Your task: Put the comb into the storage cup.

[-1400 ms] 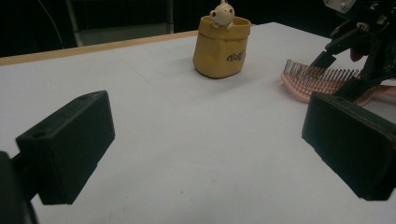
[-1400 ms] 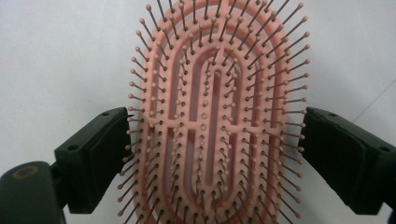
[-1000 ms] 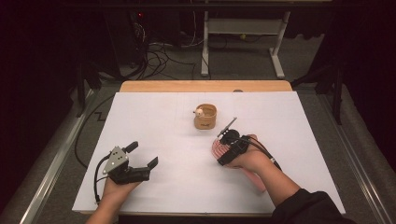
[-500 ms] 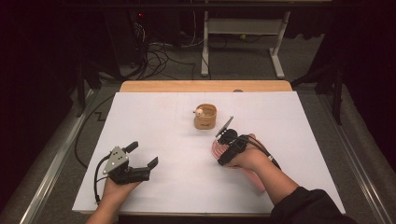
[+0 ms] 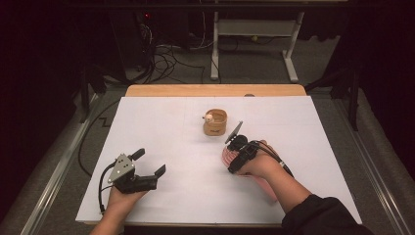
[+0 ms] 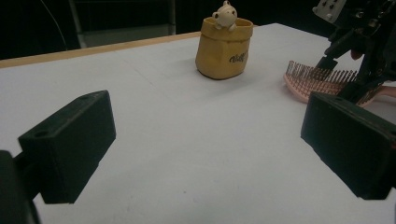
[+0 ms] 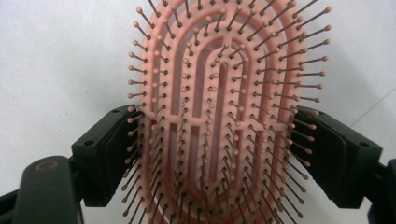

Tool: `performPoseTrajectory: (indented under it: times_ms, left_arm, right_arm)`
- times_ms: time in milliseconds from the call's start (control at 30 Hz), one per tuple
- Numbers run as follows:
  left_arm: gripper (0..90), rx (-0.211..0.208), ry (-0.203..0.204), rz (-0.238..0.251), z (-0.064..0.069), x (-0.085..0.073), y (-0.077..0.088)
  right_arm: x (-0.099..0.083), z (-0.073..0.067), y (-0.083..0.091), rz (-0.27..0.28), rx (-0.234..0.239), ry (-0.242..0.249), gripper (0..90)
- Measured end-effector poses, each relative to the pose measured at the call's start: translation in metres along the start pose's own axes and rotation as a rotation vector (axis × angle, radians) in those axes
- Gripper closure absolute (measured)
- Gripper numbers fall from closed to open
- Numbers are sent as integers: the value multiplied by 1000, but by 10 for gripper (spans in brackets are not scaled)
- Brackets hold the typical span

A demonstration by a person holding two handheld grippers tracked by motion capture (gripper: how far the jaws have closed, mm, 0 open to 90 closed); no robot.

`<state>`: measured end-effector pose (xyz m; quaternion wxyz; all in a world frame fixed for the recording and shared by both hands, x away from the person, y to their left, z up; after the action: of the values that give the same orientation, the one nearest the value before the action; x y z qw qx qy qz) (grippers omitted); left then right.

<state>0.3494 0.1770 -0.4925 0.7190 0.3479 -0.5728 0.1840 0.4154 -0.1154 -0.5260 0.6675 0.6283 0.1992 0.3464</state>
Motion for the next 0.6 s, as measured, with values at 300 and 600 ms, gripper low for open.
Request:
performPoseTrajectory:
  times_ms: [300,600]
  left_arm:
    - [39,-1,-5,-1,1,0,0]
    - [39,-5,5,3,2,0,-1]
  right_arm:
    - [2,0,-2,-28,-1,12,168]
    - [5,0,-3,-69,0,18,167]
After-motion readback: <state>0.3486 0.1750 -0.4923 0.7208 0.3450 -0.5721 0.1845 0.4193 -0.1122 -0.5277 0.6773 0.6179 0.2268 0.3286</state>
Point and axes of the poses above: each handheld gripper's, and its own axes: y roughly backward along the jaws, x roughly out of its top, z roughly to its right, the point moved 8 cm from there along -y, roughly forward along the jaws, and after that the axes turned 6 degrees about -x, right-handed, at the moved point
